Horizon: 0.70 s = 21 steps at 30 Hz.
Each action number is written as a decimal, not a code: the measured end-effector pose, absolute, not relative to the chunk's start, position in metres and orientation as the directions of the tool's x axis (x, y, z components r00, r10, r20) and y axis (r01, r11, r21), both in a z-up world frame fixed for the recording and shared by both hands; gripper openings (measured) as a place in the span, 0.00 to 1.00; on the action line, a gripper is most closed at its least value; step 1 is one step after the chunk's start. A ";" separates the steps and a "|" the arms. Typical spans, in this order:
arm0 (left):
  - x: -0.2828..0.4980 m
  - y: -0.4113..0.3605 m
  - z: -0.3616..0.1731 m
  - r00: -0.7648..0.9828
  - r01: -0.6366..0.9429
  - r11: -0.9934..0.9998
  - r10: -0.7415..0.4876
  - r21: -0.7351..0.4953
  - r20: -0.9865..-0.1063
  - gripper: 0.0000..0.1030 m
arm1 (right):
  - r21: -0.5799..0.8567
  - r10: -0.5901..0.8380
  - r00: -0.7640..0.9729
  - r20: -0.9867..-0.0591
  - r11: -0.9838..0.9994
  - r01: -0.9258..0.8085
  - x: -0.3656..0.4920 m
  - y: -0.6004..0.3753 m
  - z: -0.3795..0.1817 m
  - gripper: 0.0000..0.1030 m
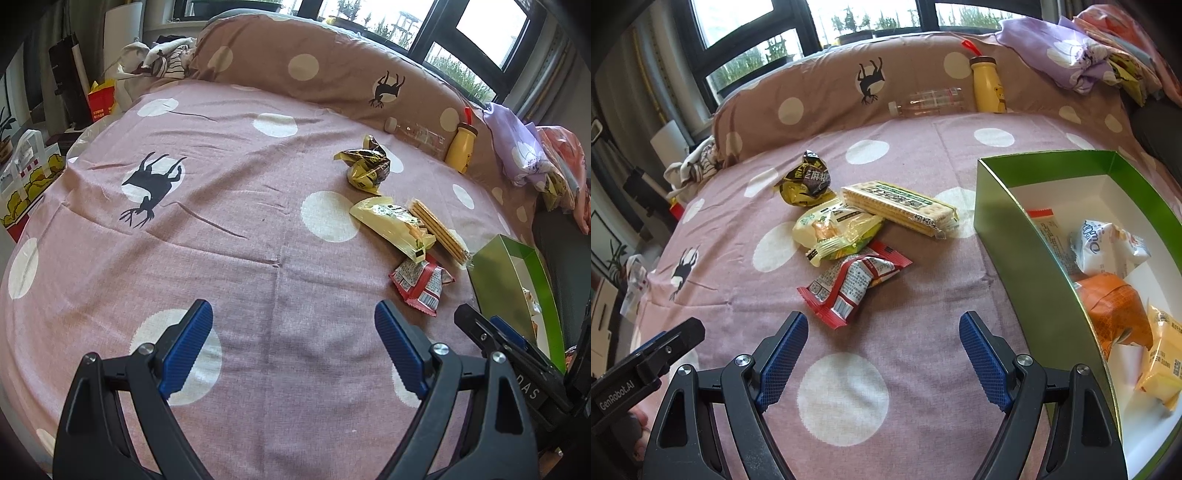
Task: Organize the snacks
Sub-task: 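Withdraw the right gripper from the box back over the snacks, then lower the right gripper onto the red-white wrapper under the bread pack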
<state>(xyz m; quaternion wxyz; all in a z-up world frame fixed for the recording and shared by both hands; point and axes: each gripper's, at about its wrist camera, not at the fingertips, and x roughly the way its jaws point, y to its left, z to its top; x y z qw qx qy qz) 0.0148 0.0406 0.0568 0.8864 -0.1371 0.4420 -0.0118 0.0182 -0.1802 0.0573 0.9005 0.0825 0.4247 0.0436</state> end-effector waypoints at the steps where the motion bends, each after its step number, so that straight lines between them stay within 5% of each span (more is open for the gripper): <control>1: 0.015 0.042 0.057 0.609 -0.102 0.960 -0.146 -0.260 -0.780 0.87 | 0.185 0.153 0.636 -0.756 0.983 -0.016 0.018 -0.179 0.058 0.82; 8: 0.014 0.042 0.065 0.612 -0.057 0.944 -0.224 -0.324 -0.759 0.87 | 0.168 0.175 0.623 -0.762 0.983 -0.071 0.031 -0.165 0.072 0.82; 21: 0.020 0.052 0.065 0.620 -0.123 0.961 -0.121 -0.249 -0.775 0.87 | -0.065 -0.002 0.507 -0.862 0.992 -0.107 0.114 -0.125 0.020 0.82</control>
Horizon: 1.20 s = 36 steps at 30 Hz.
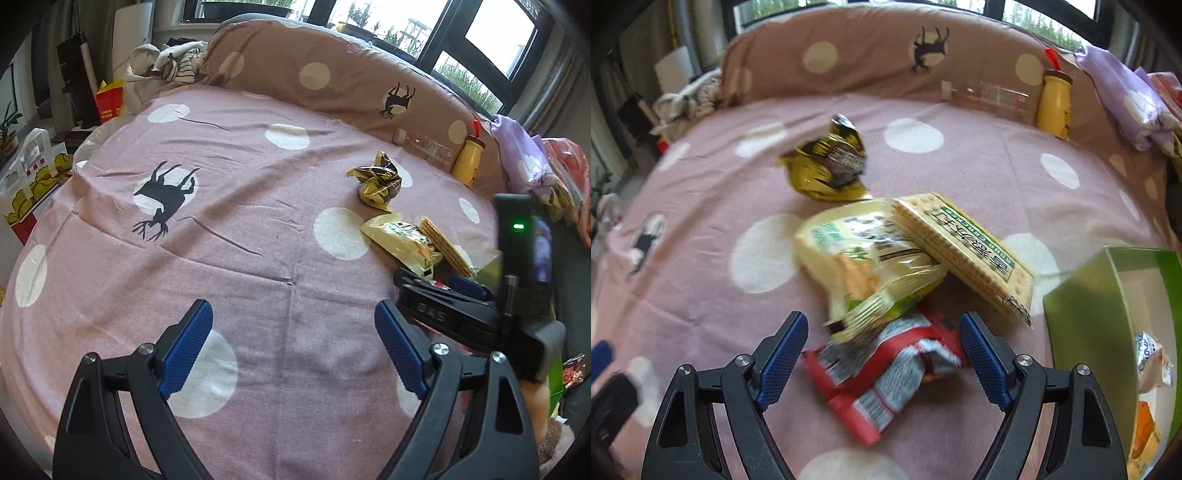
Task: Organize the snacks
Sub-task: 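Lower the right gripper onto the red-white wrapper under the bread pack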
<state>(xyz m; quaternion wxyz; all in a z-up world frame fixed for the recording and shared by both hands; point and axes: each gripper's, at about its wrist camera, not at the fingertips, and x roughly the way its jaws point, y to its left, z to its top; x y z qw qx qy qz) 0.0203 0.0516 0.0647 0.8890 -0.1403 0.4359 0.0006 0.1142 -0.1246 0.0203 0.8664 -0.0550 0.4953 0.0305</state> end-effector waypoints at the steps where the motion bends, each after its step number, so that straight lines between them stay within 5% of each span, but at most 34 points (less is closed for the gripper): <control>1: 0.020 0.051 0.064 0.619 -0.119 0.961 -0.124 -0.248 -0.776 0.87 | -0.062 0.003 0.506 -0.862 0.992 -0.111 0.117 -0.126 0.016 0.82; 8: 0.022 0.048 0.061 0.609 -0.119 0.968 -0.104 -0.220 -0.786 0.87 | -0.021 0.064 0.544 -0.837 0.989 -0.148 0.120 -0.131 0.017 0.77; 9: 0.023 0.048 0.060 0.608 -0.121 0.968 -0.102 -0.218 -0.787 0.87 | -0.033 0.066 0.548 -0.834 0.985 -0.169 0.117 -0.129 0.018 0.70; 11: 0.023 0.047 0.059 0.604 -0.126 0.970 -0.090 -0.206 -0.792 0.87 | -0.051 0.076 0.537 -0.840 0.975 -0.218 0.113 -0.123 0.023 0.41; 13: 0.023 0.047 0.058 0.602 -0.128 0.973 -0.080 -0.195 -0.795 0.87 | -0.042 0.084 0.524 -0.848 0.973 -0.225 0.108 -0.122 0.025 0.30; 14: 0.023 0.047 0.058 0.602 -0.128 0.973 -0.080 -0.195 -0.795 0.87 | -0.031 0.097 0.516 -0.851 0.972 -0.233 0.105 -0.122 0.026 0.10; 15: 0.023 0.048 0.058 0.602 -0.127 0.972 -0.084 -0.199 -0.794 0.87 | -0.012 0.113 0.509 -0.853 0.972 -0.236 0.102 -0.123 0.026 0.04; 36: 0.021 0.051 0.055 0.584 -0.137 0.966 -0.100 -0.219 -0.806 0.87 | 0.265 0.348 0.468 -0.813 0.935 -0.234 0.014 -0.143 0.051 0.03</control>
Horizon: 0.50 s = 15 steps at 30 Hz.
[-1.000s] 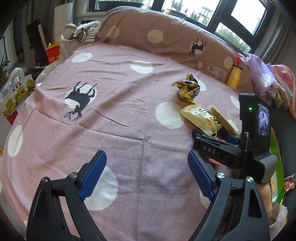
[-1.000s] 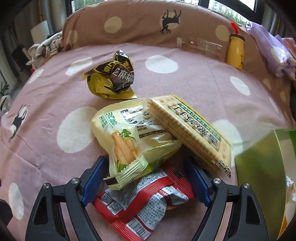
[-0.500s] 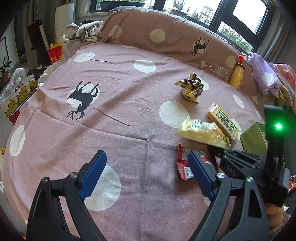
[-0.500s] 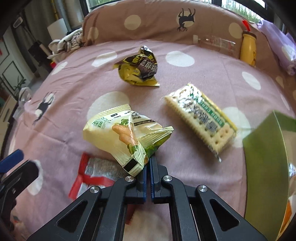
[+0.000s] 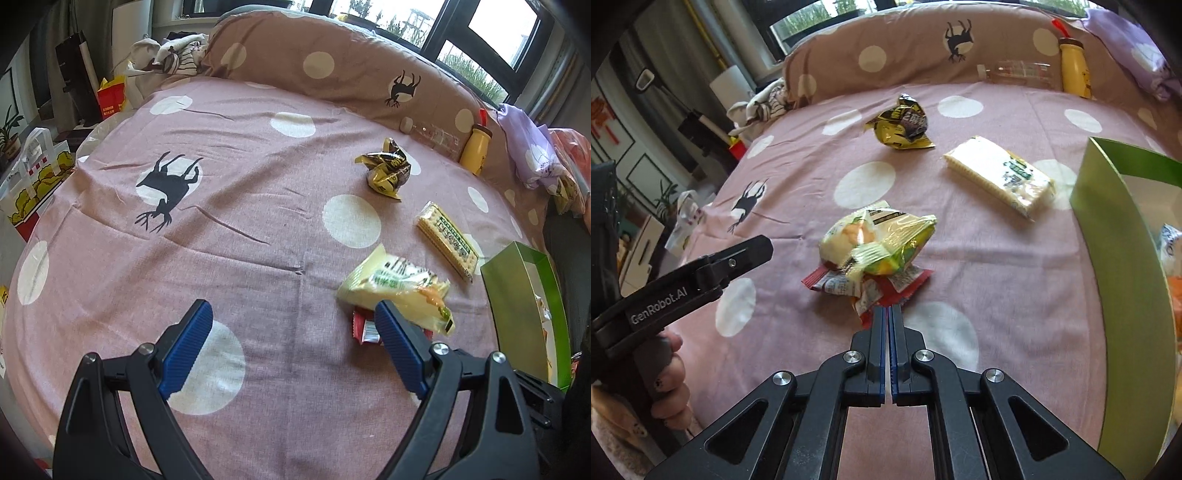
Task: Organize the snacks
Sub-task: 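Lower the right gripper onto the red-white wrapper under the bread pack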
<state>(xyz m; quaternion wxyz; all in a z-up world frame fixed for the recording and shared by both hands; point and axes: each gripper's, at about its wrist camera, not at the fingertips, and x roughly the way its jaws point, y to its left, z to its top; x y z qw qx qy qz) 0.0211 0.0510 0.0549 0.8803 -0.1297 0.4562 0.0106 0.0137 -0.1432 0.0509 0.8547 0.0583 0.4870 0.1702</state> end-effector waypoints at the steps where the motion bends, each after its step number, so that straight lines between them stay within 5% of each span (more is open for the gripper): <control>1: 0.021 0.050 0.054 0.579 -0.138 0.967 -0.098 -0.216 -0.810 0.87 | 0.271 0.347 0.469 -0.812 0.936 -0.225 0.015 -0.146 0.051 0.03; 12: 0.023 0.044 0.044 0.532 -0.126 0.973 -0.096 -0.191 -0.841 0.87 | 0.373 0.387 0.448 -0.806 0.920 -0.122 0.027 -0.169 0.046 0.06; 15: 0.023 0.040 0.041 0.520 -0.112 0.976 -0.103 -0.188 -0.848 0.87 | 0.393 0.391 0.447 -0.805 0.915 -0.091 0.026 -0.175 0.044 0.40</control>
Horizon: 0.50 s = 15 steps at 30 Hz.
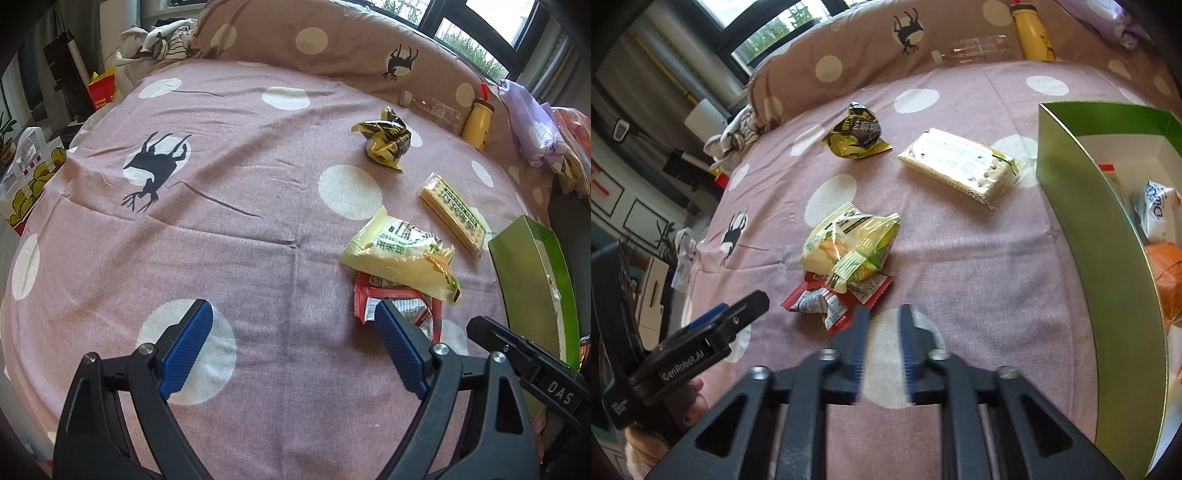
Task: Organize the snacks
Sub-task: 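Lower the right gripper onto the red-white wrapper under the bread pack, then grasp the red-white wrapper with the right gripper and lift it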
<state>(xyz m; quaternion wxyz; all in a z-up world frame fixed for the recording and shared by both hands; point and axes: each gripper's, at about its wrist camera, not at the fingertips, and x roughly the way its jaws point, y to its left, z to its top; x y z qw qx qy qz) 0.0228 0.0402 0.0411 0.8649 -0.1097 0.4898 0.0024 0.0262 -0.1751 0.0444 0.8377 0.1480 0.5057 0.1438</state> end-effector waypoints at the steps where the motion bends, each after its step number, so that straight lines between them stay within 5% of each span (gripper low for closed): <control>1: 0.023 0.039 0.040 0.517 -0.107 0.976 -0.109 -0.190 -0.849 0.87 | 0.405 0.397 0.449 -0.801 0.911 -0.081 0.026 -0.177 0.044 0.56; 15: 0.018 0.017 0.038 0.483 -0.023 0.970 -0.201 -0.241 -0.853 0.87 | 0.555 0.514 0.434 -0.740 0.831 -0.038 0.026 -0.202 0.043 0.66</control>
